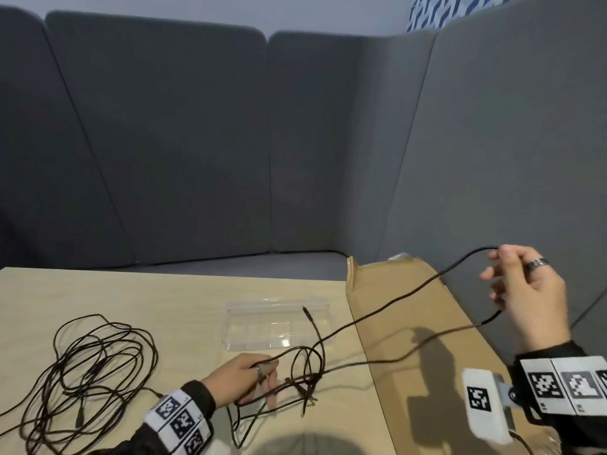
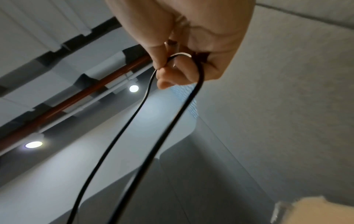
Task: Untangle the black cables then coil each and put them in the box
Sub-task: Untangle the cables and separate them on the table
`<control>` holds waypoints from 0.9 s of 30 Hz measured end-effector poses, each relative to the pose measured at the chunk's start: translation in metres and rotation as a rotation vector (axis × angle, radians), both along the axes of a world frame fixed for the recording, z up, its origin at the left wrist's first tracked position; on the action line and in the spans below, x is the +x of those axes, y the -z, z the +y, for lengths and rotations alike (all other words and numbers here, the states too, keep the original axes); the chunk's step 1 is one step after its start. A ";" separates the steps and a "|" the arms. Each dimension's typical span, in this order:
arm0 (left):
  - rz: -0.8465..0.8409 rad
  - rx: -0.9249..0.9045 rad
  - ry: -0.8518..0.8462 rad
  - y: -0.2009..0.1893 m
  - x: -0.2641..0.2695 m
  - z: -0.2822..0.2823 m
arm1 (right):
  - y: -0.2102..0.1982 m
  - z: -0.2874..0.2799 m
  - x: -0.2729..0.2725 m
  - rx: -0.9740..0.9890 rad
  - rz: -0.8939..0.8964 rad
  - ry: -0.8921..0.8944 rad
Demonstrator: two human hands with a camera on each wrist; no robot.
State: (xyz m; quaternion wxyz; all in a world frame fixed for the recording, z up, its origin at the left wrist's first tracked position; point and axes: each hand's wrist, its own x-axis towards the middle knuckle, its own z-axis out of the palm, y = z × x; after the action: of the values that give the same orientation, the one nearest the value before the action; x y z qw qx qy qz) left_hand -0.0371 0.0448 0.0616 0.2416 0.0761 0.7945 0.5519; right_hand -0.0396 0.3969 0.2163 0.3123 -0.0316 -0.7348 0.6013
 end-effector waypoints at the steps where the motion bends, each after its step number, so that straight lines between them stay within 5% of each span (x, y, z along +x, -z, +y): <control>1: -0.041 0.035 0.016 -0.001 0.003 -0.003 | 0.004 0.005 -0.003 0.022 0.008 0.025; 6: 0.042 -0.018 0.066 -0.006 0.007 -0.005 | 0.019 0.013 -0.016 0.075 0.009 0.075; 9: 0.038 0.137 -0.029 -0.020 0.008 -0.004 | 0.029 0.015 -0.023 0.133 -0.041 0.059; 13: -0.083 0.398 -0.126 -0.041 0.008 -0.003 | 0.048 0.004 -0.027 0.398 -0.334 -0.022; 18: -0.243 0.635 -0.275 -0.066 0.011 0.010 | 0.066 -0.058 0.002 0.579 -0.401 -0.260; 27: -0.301 0.743 -0.310 -0.072 0.017 0.014 | 0.114 -0.141 0.030 0.838 -0.583 -0.827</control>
State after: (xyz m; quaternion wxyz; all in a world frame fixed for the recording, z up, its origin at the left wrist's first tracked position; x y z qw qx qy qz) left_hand -0.0200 0.0585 0.1339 0.2251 -0.0437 0.4997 0.8353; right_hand -0.0094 0.2555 0.1024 -0.1705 0.2160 -0.9129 0.3013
